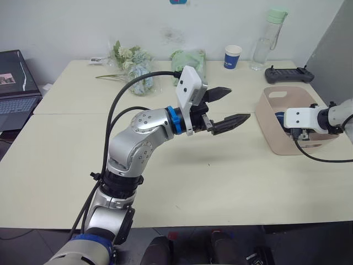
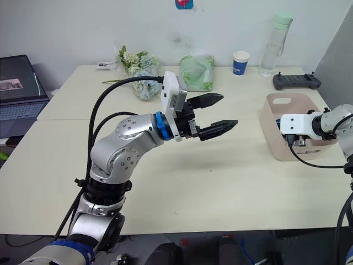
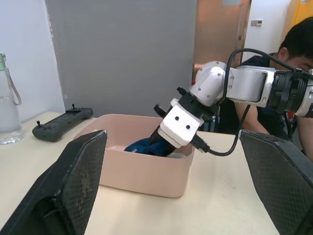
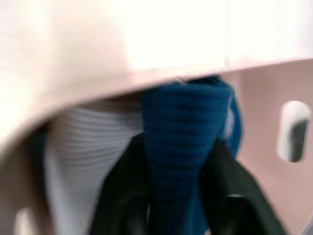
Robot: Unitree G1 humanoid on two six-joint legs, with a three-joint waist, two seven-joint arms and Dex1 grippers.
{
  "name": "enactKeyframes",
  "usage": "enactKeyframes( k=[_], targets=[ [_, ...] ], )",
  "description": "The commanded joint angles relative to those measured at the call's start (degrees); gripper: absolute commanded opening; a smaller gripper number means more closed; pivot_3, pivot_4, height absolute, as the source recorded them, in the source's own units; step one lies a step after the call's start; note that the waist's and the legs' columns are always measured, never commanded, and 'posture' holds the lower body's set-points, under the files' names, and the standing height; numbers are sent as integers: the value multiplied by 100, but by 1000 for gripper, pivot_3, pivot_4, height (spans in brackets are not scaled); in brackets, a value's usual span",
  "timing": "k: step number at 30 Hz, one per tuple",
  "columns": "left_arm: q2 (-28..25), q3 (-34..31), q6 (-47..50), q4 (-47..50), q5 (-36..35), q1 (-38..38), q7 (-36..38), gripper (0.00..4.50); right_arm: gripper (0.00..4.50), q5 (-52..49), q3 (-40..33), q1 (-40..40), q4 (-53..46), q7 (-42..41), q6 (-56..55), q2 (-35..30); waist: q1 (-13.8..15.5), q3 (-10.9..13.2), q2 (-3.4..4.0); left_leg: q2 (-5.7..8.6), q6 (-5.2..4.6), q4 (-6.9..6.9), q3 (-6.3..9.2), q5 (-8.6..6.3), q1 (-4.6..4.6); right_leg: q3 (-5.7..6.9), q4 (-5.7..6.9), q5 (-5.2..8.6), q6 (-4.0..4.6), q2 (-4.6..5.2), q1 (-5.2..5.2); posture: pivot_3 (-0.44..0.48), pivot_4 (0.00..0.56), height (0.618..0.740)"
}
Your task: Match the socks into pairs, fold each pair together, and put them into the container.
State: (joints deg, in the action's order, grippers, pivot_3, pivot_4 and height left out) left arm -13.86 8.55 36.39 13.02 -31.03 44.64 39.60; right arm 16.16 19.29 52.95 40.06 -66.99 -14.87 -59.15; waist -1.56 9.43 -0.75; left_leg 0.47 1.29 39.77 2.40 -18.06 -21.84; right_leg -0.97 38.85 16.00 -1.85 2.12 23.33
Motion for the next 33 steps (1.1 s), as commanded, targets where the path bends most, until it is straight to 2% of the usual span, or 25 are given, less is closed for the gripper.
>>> enactKeyframes(
  k=[1,5,8,11,16,20,21,27,33],
  targets=[
    [-42,-58,-237,-24,86,-28,96,4500,2714,-385,-387,384,-441,-845,471,-348,5,1,2,0,0,0,0,0,0,0,0,0,0,0,0,0,150,740],
    [-84,-58,-209,4,12,-56,250,4500,4147,-630,-564,831,-712,-1643,1288,-540,6,2,4,0,0,0,3,0,1,1,0,0,0,0,0,0,150,740],
    [-99,-10,-317,-90,126,-31,322,4500,4147,-438,-584,1252,-424,-1542,1317,-531,4,2,4,1,-1,-1,4,-1,1,1,0,0,0,1,0,0,150,740],
    [-69,59,-374,-103,179,-11,365,4500,3503,-181,-557,1535,186,-974,969,-390,10,2,4,2,-1,-1,5,-1,1,2,-1,0,0,2,-1,0,150,740],
    [-27,79,-361,-44,211,-17,429,4500,1704,133,-446,1481,1042,-90,255,-33,6,3,3,3,0,0,-1,0,0,-1,0,0,1,5,-1,0,150,740],
    [-46,71,-310,47,206,-72,420,4500,254,314,-313,1207,1466,106,-56,173,4,3,3,2,0,-1,0,0,-1,1,1,0,1,5,0,0,150,740],
    [-52,72,-287,79,197,-90,410,4500,24,335,-289,1134,1526,112,-99,221,4,3,3,2,0,-1,-1,0,-1,1,0,0,1,5,0,0,150,740],
    [-69,104,-251,172,248,-219,313,4500,24,529,-133,785,1999,240,-252,440,2,3,3,2,0,2,-4,0,1,-2,4,0,1,5,0,0,150,740],
    [-166,51,-225,217,274,-259,317,4500,24,555,-214,1021,2050,241,-328,326,-2,2,4,2,0,5,-4,0,3,-3,5,-1,1,5,-2,0,150,740]
  ],
)
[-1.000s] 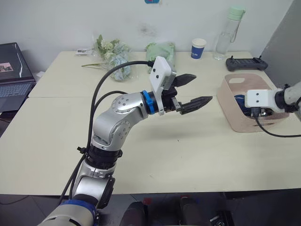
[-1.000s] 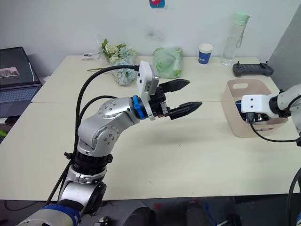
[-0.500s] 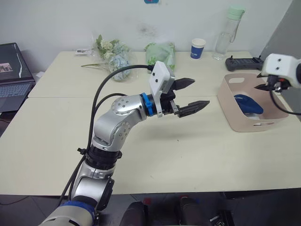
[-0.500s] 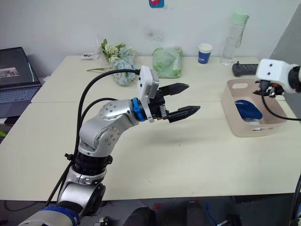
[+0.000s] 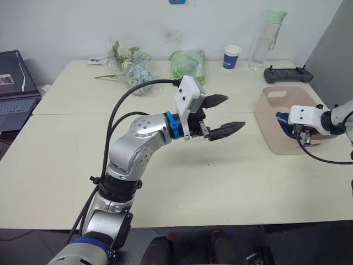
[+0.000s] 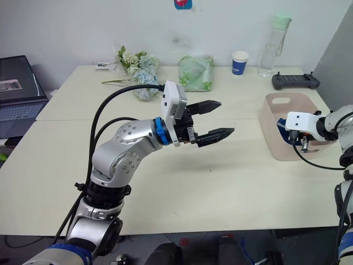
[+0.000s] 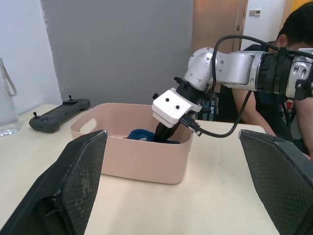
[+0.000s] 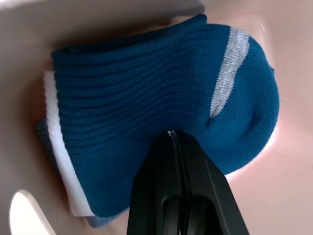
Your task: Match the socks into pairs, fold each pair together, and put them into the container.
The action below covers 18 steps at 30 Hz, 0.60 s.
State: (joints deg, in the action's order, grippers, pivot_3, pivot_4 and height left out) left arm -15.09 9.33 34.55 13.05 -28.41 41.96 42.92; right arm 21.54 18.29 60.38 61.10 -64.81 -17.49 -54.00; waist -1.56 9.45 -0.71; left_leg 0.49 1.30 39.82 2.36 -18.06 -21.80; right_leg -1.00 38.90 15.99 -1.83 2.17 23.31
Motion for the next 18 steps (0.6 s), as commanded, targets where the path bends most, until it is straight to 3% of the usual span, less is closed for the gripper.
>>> enactKeyframes(
  k=[1,8,9,13,18],
  targets=[
    [-90,-52,-37,213,11,0,-1,4500,24,-5,-157,367,-99,22,-61,-231,-6,0,1,0,0,0,0,0,0,1,1,0,0,0,0,0,150,740],
    [-490,-248,-104,70,38,-14,134,4500,24,-346,-618,959,-411,220,-63,-433,-9,2,4,0,0,-4,3,0,-1,3,-2,0,0,0,1,0,150,740],
    [-564,-296,-121,35,48,-21,148,4500,188,-466,-740,995,-484,256,-60,-406,-14,2,4,-1,0,-4,3,0,-1,2,-2,0,0,0,1,0,150,740],
    [-963,-426,-400,-252,388,-153,145,4500,1275,-1407,-1452,737,-1247,286,597,36,-29,2,4,-2,0,-4,1,0,1,1,1,0,0,-2,1,0,150,740],
    [-1226,-820,-782,-446,710,-641,-205,4500,3068,-2492,-2132,-974,-4081,967,2196,1015,-2,-1,5,-7,-1,-2,20,0,-9,15,3,0,1,-2,2,0,150,740]
  ],
)
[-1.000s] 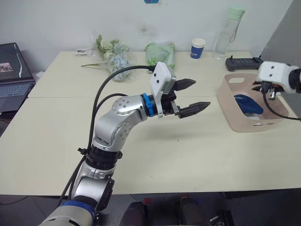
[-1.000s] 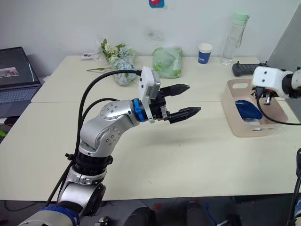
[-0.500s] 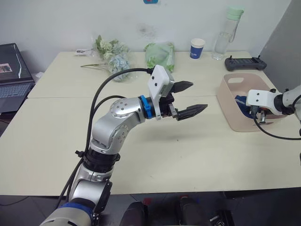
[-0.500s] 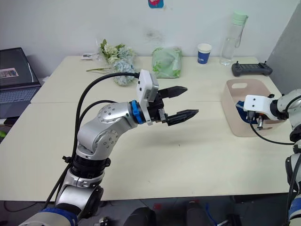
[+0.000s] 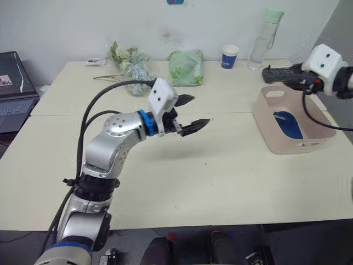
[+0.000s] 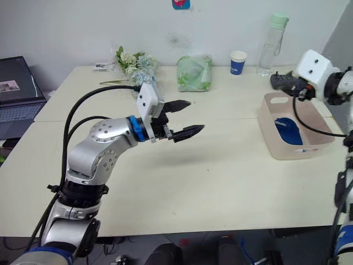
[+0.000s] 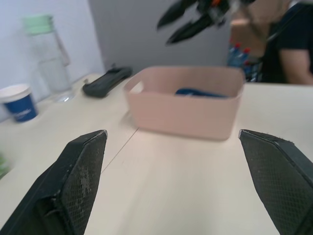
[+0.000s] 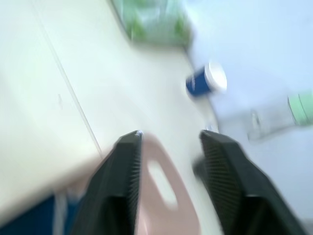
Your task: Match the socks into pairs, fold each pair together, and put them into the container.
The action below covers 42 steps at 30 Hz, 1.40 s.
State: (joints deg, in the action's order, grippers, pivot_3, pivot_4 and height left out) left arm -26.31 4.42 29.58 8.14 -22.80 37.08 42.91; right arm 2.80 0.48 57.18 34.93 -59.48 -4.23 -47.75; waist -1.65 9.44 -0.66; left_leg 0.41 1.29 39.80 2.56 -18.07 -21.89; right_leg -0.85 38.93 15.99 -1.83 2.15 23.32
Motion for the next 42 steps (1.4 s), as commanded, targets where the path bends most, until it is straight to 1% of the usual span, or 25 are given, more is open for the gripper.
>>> enactKeyframes(
  k=[1,3,4,6,7,9,10,14,16,18,20,23,27,35,42],
  targets=[
    [-118,-409,-334,70,167,-266,-266,4500,3429,-728,-424,-945,-1987,621,1178,565,15,0,0,0,0,3,6,0,-4,4,1,0,0,0,0,0,150,740],
    [-173,-531,-440,177,213,-550,-333,4500,4125,-968,-575,-1440,-2907,1107,1849,1001,22,0,1,2,0,6,7,0,-17,3,5,0,0,2,14,0,150,740],
    [-186,-643,-456,273,200,-811,-406,4500,4490,-1117,-602,-1796,-3423,1435,2156,1349,26,-1,2,4,0,7,7,0,-25,3,5,0,0,4,21,0,150,740],
    [-209,-776,-480,415,180,-1184,-485,4500,4490,-1297,-621,-2276,-4119,1886,2628,1813,31,-1,3,4,1,7,8,0,-26,3,4,0,0,5,23,0,150,740],
    [-188,-841,-520,538,172,-1498,-541,4500,4490,-1349,-573,-2630,-4405,2134,2860,2091,32,-3,3,4,0,5,10,0,-26,4,2,0,0,5,23,0,150,740],
    [-137,-940,-624,760,198,-2137,-653,4500,4490,-1376,-480,-3338,-4806,2560,3053,2561,38,-12,-7,4,1,3,14,-1,-24,6,2,0,0,5,20,0,150,740],
    [-127,-972,-647,843,200,-2333,-694,4500,4490,-1384,-446,-3556,-4948,2665,3104,2673,49,-12,-8,4,1,0,16,-1,-22,8,-1,0,0,5,17,0,150,740],
    [37,-1171,-821,1052,226,-3233,-1015,4500,4490,-1019,-265,-4519,-5054,2935,2490,2757,91,-11,-5,13,-9,4,9,-7,-13,-1,3,-1,0,11,11,0,150,740],
    [129,-1259,-1017,1073,303,-3572,-1166,4500,4490,-1097,-397,-4904,-5005,3072,2320,2866,110,-11,-4,11,-20,1,10,-13,1,1,1,-1,0,9,1,0,150,740],
    [228,-1340,-1139,1115,314,-3875,-1274,4500,4490,-1153,-475,-5221,-4976,3059,2107,2835,121,-11,-4,7,-22,-2,12,-14,4,3,2,-1,0,3,-1,0,150,740],
    [281,-1377,-1255,1138,362,-4134,-1368,4500,4490,-1160,-496,-5382,-5009,3068,1994,2809,120,-11,-4,6,-23,-3,10,-15,9,2,2,-1,0,2,-3,0,150,740],
    [382,-1470,-1356,1133,375,-4364,-1539,4500,4490,-1119,-472,-5416,-5101,3194,1992,2841,109,-12,-4,5,-24,-3,9,-16,11,1,3,-1,0,-2,-4,0,150,740],
    [417,-1404,-1432,1073,704,-4557,-1811,4500,4490,-1138,-376,-5386,-5257,3382,2121,2941,113,-12,-4,4,-25,-4,11,-16,11,3,3,-1,0,-4,-5,0,150,740],
    [449,-1310,-1470,1067,951,-4566,-1982,4500,4490,-1159,-188,-5442,-5619,3496,2460,2991,118,-13,-4,4,-25,-5,11,-16,11,3,1,-1,0,-4,-6,0,150,740],
    [523,-1246,-1492,1048,936,-4515,-1987,4500,4490,-1205,-216,-5412,-5647,3446,2566,2923,118,-13,-4,5,-25,-5,10,-16,12,3,1,0,0,-4,-6,0,150,740]
  ],
)
